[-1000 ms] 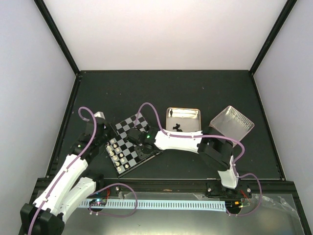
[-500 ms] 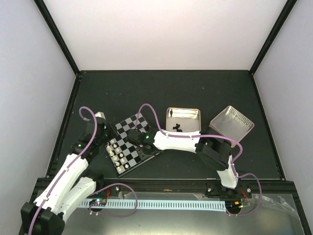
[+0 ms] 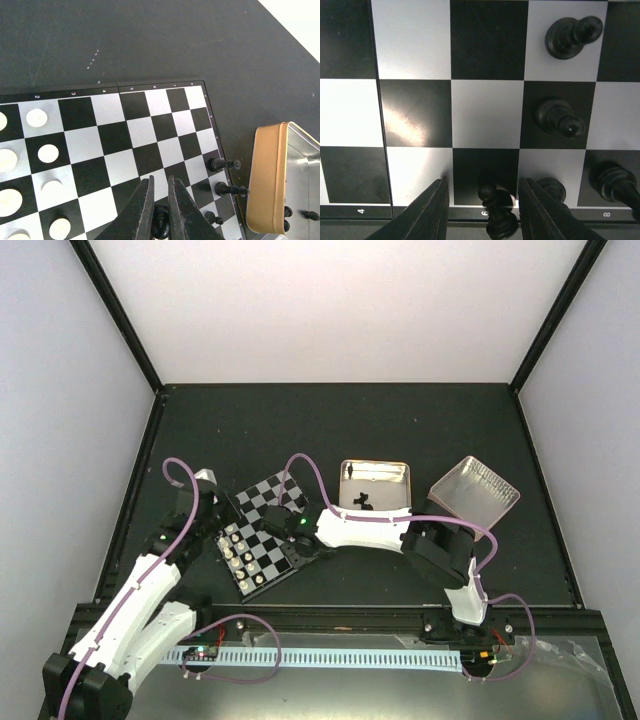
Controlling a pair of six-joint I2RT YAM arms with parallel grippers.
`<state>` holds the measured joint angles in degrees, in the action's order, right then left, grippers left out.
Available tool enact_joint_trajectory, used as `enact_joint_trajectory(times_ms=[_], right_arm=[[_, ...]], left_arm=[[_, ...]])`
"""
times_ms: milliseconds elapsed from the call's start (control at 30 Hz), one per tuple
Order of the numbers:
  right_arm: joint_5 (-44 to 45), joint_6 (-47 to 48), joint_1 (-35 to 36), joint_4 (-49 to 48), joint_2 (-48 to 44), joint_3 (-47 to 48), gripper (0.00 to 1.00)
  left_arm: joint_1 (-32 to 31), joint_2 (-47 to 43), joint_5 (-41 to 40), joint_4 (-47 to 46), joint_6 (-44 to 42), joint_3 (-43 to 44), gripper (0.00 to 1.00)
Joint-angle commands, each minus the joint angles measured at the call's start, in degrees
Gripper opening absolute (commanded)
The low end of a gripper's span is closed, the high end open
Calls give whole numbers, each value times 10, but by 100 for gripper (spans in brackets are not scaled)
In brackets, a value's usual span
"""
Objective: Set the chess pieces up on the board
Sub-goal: Pick up the chess piece from the chessboard.
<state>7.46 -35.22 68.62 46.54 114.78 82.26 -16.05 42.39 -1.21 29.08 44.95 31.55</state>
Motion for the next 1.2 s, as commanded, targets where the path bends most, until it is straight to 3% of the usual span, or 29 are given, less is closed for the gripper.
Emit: enact_joint_trajectory(times_ms=[0, 267, 500, 733, 933, 1167], right_arm=[[10, 4, 3, 8, -23, -12, 37], [-1, 10, 4, 4, -23, -19, 32], [-7, 15, 7, -2, -25, -24, 16], [14, 13, 7, -67, -58, -49, 13], [46, 10, -5, -144, -139, -81, 13], [56, 4, -51, -207, -216, -131, 13]], left_arm=[[6, -1, 11, -11, -10, 1, 2], [6, 2, 16, -9, -11, 2, 2], [6, 5, 24, -10, -12, 2, 2], [6, 25, 55, -22, -21, 2, 4], [6, 94, 120, -71, -36, 13, 5], [-2, 248, 136, -96, -66, 95, 4]])
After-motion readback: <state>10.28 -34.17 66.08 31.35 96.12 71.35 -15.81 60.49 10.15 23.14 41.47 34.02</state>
